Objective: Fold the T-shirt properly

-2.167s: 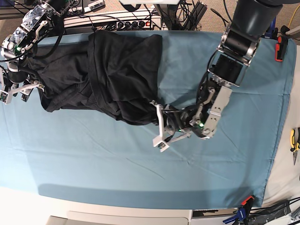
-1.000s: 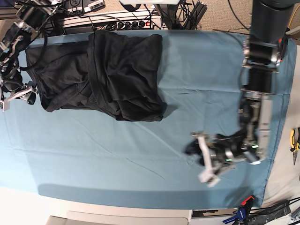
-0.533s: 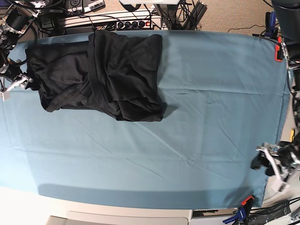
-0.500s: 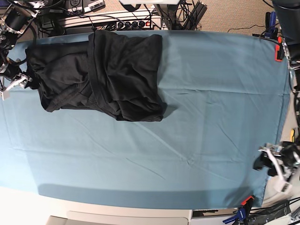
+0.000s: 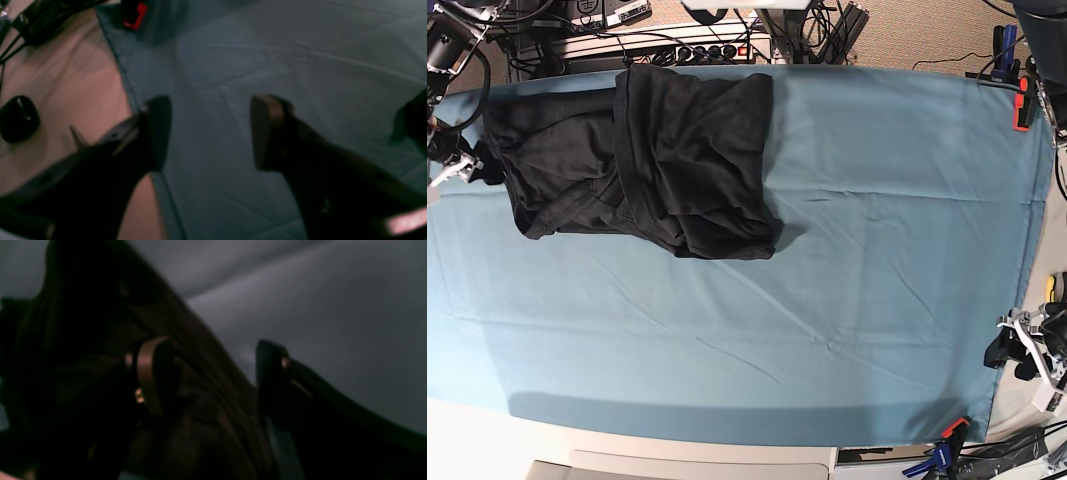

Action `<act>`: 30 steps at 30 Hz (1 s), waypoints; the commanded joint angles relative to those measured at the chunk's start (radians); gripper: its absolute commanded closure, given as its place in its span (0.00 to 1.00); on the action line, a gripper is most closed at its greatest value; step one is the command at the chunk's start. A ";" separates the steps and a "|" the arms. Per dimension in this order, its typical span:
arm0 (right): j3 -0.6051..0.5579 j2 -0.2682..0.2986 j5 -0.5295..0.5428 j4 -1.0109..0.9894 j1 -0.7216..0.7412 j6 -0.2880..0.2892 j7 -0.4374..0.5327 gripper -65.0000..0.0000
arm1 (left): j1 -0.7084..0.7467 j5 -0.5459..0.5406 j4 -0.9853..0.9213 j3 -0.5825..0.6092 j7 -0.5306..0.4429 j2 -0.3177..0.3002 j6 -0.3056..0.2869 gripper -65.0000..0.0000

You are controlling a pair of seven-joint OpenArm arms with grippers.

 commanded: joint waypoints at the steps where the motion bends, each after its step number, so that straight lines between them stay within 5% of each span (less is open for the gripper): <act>1: -0.027 0.014 -0.015 -0.006 0.010 -0.002 -0.019 0.41 | -0.031 -0.014 0.016 -0.010 -0.027 -0.019 -0.001 0.41; 7: -0.169 0.011 -0.007 -0.008 0.039 -0.004 -0.030 0.41 | -0.031 -0.013 0.015 -0.010 -0.026 -0.020 0.000 0.41; 12: -0.226 0.011 0.113 -0.008 0.038 -0.004 -0.146 0.41 | -0.031 -0.013 0.015 -0.010 -0.026 -0.020 0.000 0.41; 18: -0.228 0.011 0.226 -0.008 0.037 -0.003 -0.146 0.42 | -0.031 -0.010 0.015 -0.010 -0.026 -0.021 -0.001 0.41; 20: -0.228 0.011 0.262 -0.008 0.037 -0.003 -0.146 0.53 | -0.031 -0.010 0.015 -0.010 -0.026 -0.023 -0.002 0.41; 24: -0.228 0.011 0.394 -0.008 0.037 -0.003 -0.146 0.95 | -0.032 -0.010 0.016 -0.010 -0.026 -0.045 -0.004 0.44; 30: -0.228 0.008 0.463 0.013 0.037 -0.003 -0.146 1.00 | -0.037 -0.022 0.016 -0.010 -0.025 -0.127 0.005 0.55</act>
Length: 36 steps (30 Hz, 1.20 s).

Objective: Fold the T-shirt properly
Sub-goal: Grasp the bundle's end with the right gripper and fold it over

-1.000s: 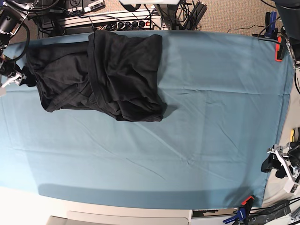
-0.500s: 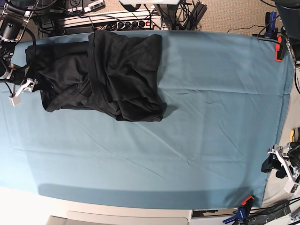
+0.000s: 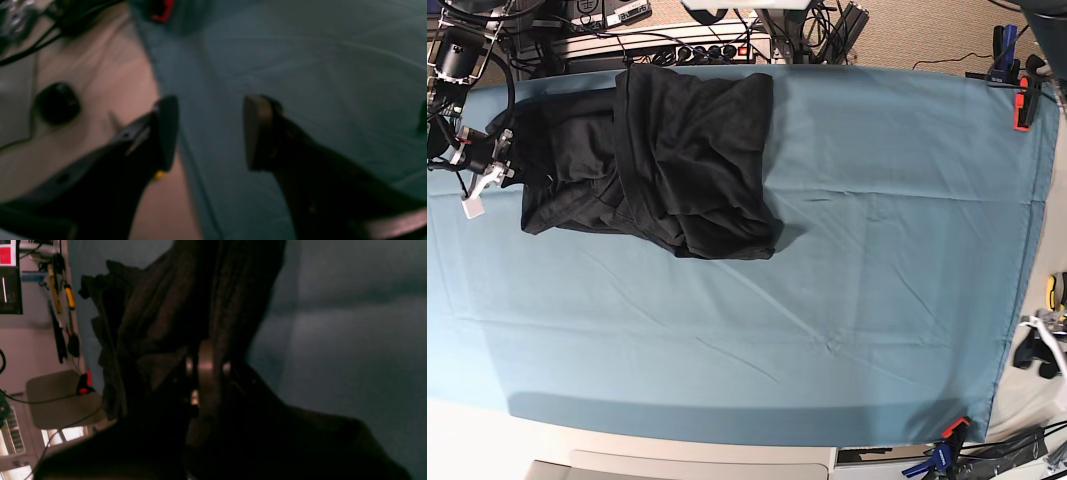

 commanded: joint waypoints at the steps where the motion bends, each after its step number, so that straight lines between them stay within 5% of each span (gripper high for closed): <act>1: 0.008 0.023 0.028 0.034 0.013 0.003 0.010 1.00 | -0.032 -0.019 0.016 -0.010 -0.025 -0.039 0.003 0.55; 10: 0.007 -0.115 0.028 0.438 -0.032 -0.020 0.010 1.00 | -0.032 -0.036 0.016 -0.021 -0.022 -0.162 0.003 0.55; 20: 0.006 -0.392 0.026 0.903 -0.207 0.014 0.010 1.00 | -0.032 -0.036 0.016 -0.049 -0.022 -0.206 0.022 0.55; 27: 0.006 -0.552 -0.174 0.945 -0.238 0.013 0.010 1.00 | -0.032 -0.036 0.016 -0.049 -0.023 -0.208 0.020 0.55; 36: -0.091 -0.642 -0.459 0.945 -0.221 -0.009 0.096 1.00 | -0.032 -0.036 0.016 -0.049 -0.026 -0.208 0.018 0.55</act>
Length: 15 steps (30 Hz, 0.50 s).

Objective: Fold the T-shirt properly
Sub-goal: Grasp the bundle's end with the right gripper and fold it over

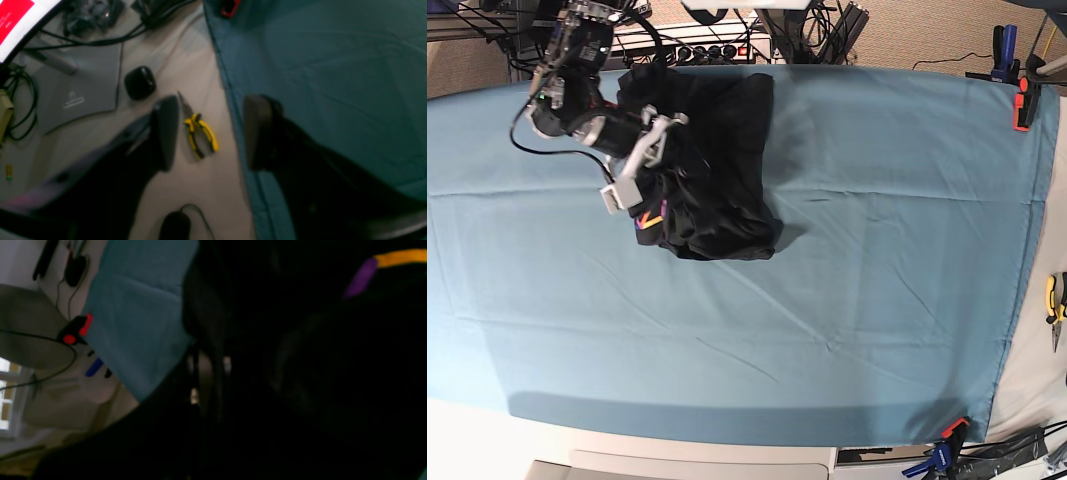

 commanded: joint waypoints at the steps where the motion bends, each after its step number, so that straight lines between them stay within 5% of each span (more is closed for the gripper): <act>1: -0.016 -0.004 -0.002 0.018 0.018 0.001 0.033 1.00 | -0.025 -0.011 0.012 -0.011 -0.026 -0.030 0.000 0.55; 12: -0.155 -0.008 -0.213 0.018 0.081 -0.076 0.103 1.00 | -0.025 -0.010 0.011 -0.011 -0.025 -0.030 0.000 0.55; 15: -0.168 -0.008 -0.211 0.018 0.081 -0.075 0.091 0.71 | -0.025 -0.010 0.011 -0.011 -0.025 -0.030 0.000 0.55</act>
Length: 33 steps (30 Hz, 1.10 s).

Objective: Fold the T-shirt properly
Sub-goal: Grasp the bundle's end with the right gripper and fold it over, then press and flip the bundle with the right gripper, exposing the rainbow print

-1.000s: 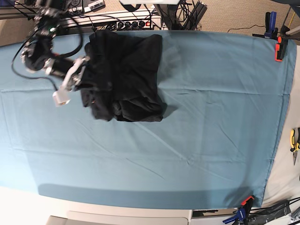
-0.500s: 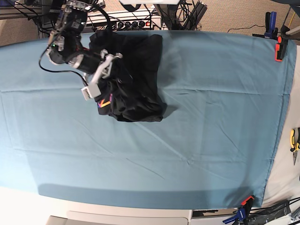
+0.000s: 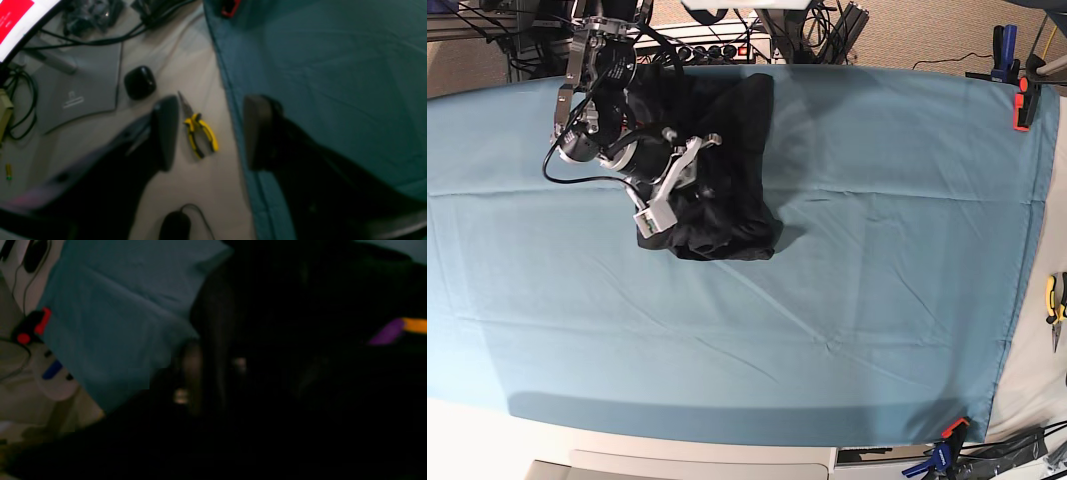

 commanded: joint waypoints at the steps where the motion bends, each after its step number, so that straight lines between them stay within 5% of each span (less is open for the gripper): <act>1: -0.004 -0.002 0.033 0.018 0.011 0.003 0.020 0.61 | -0.025 -0.010 0.012 -0.011 -0.025 -0.030 0.000 0.55; 5: -0.004 -0.002 0.162 0.018 0.011 0.032 -0.022 0.52 | -0.025 -0.010 0.012 -0.011 -0.025 -0.030 0.000 0.55; 8: -0.004 -0.002 0.399 0.018 0.011 0.110 -0.099 0.52 | -0.025 -0.010 0.011 -0.011 -0.026 -0.030 0.000 0.55; 10: -0.004 -0.002 0.578 0.020 0.012 0.114 -0.137 0.52 | -0.025 -0.010 0.011 -0.011 -0.026 -0.030 0.001 0.55; 13: 0.002 -0.001 0.683 0.051 0.011 0.114 -0.137 0.52 | -0.025 -0.010 0.011 -0.011 -0.026 -0.030 0.000 0.55; 18: 0.119 -0.002 0.540 0.135 0.011 0.114 -0.137 0.57 | -0.024 -0.010 0.011 -0.011 -0.024 -0.030 0.001 0.55; 22: 0.291 -0.001 0.440 0.156 0.010 0.114 -0.137 1.00 | -0.024 -0.010 0.011 -0.011 -0.023 -0.029 0.000 0.55; 28: 0.520 -0.002 0.390 0.154 0.008 0.114 -0.137 1.00 | -0.024 -0.010 0.011 -0.011 -0.023 -0.029 0.001 0.63; 33: 0.558 -0.002 0.263 0.094 0.006 0.071 -0.100 1.00 | -0.025 -0.011 0.011 -0.011 -0.030 -0.029 0.001 0.63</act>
